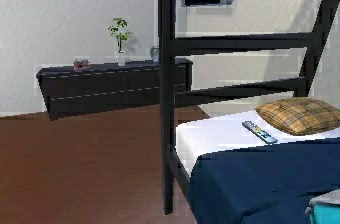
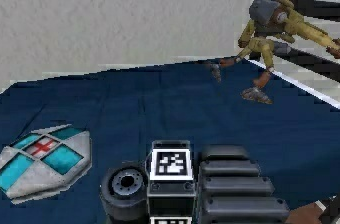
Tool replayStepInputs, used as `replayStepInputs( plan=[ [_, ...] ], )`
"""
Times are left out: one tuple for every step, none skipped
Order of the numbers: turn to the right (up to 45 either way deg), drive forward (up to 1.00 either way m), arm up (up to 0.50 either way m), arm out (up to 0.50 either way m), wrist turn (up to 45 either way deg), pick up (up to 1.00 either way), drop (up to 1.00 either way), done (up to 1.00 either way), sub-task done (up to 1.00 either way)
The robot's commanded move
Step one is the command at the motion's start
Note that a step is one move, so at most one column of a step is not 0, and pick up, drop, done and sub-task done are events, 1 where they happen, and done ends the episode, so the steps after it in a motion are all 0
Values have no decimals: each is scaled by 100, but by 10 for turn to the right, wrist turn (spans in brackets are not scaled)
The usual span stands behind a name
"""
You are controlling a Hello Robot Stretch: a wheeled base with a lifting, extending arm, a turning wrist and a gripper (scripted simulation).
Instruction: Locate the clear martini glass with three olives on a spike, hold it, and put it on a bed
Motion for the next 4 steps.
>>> replayStepInputs(
  plan=[
    [0,0,0,48,0,0,0,0,0],
    [0,0,0,0,450,0,0,0,0],
    [0,0,0,0,450,0,0,0,0],
    [0,0,0,0,150,0,0,0,0]
  ],
)
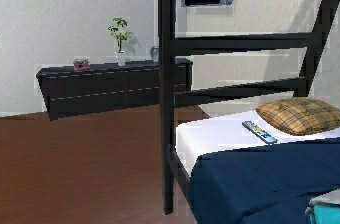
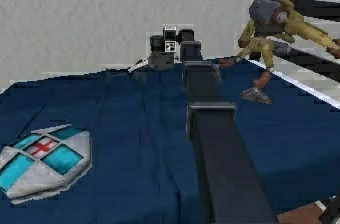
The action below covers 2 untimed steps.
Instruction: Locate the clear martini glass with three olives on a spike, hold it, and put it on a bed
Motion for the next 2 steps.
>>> replayStepInputs(
  plan=[
    [0,0,0,0,0,0,100,0,0],
    [0,0,0,-10,0,0,0,0,0]
  ],
)
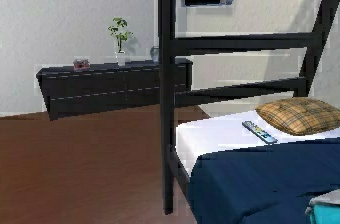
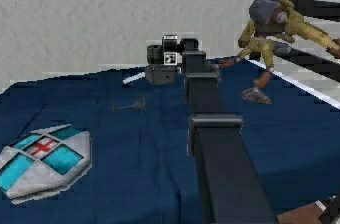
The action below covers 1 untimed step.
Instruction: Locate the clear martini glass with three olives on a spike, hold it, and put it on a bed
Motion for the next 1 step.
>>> replayStepInputs(
  plan=[
    [0,0,0,0,0,0,0,100,0]
  ],
)
